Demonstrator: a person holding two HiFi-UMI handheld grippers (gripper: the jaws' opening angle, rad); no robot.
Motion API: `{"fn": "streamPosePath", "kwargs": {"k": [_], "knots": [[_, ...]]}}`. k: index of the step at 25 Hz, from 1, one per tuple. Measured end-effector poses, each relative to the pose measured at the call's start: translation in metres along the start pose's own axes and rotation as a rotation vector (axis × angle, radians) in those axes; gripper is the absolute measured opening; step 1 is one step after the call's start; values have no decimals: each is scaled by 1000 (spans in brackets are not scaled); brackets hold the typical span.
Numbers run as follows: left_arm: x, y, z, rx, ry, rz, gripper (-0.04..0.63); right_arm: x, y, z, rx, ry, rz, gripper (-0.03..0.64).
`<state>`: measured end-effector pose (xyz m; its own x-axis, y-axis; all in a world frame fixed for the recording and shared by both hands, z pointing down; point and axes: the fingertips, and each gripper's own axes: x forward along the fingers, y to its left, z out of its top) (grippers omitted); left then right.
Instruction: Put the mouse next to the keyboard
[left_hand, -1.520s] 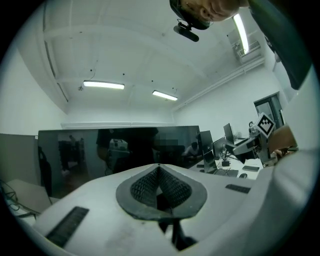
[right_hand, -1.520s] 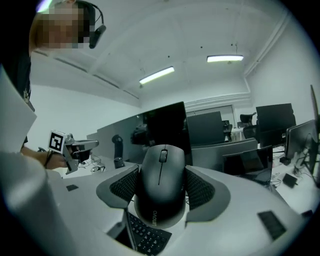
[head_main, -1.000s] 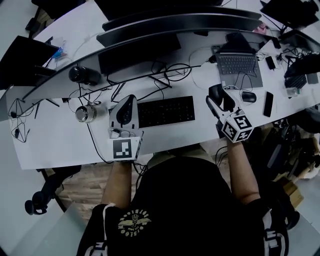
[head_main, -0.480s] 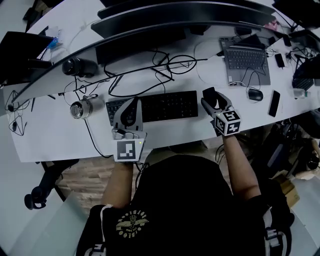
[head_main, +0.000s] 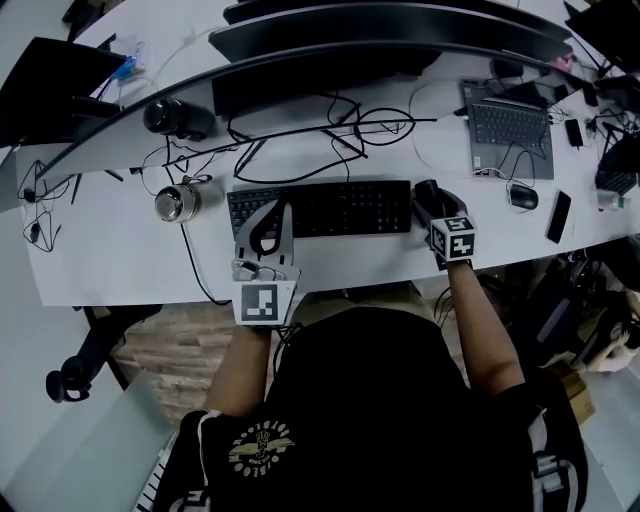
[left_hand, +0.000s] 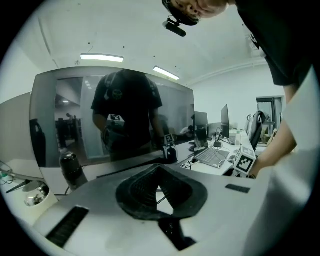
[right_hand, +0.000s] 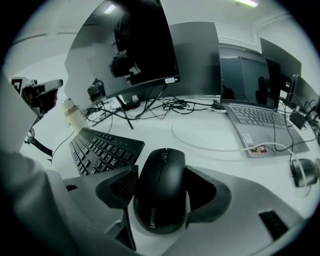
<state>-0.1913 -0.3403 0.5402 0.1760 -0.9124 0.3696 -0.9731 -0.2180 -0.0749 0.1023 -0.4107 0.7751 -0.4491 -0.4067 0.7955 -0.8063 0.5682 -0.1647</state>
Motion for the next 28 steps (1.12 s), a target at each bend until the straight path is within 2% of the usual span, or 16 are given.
{"fn": "streamPosePath", "kwargs": {"k": [3, 5, 10, 13, 16, 18, 20, 22, 24, 28], "knots": [[-12, 3, 3, 7, 2, -6, 2, 1, 2, -3, -10, 5, -7, 300], [-19, 6, 12, 1, -26, -12, 2, -6, 2, 3, -11, -11, -18, 333], [-43, 26, 40, 33, -90, 12, 2, -48, 5, 36, -43, -109, -68, 345], [-65, 44, 57, 8, -146, 30, 2, -88, 27, 69, -64, -225, -43, 344], [-93, 62, 72, 15, -160, 62, 2, -136, 78, 113, -126, -402, 34, 338], [-110, 73, 80, 23, -172, 92, 2, -171, 117, 142, -175, -534, 81, 274], [-126, 83, 91, 31, -226, 120, 2, -205, 153, 166, -208, -651, 113, 213], [-142, 90, 100, 39, -273, 140, 2, -235, 185, 186, -234, -742, 124, 129], [-157, 93, 106, 44, -296, 147, 2, -256, 209, 200, -255, -815, 123, 16], [-182, 94, 111, 64, -320, 146, 2, -280, 239, 212, -288, -890, 120, 2]]}}
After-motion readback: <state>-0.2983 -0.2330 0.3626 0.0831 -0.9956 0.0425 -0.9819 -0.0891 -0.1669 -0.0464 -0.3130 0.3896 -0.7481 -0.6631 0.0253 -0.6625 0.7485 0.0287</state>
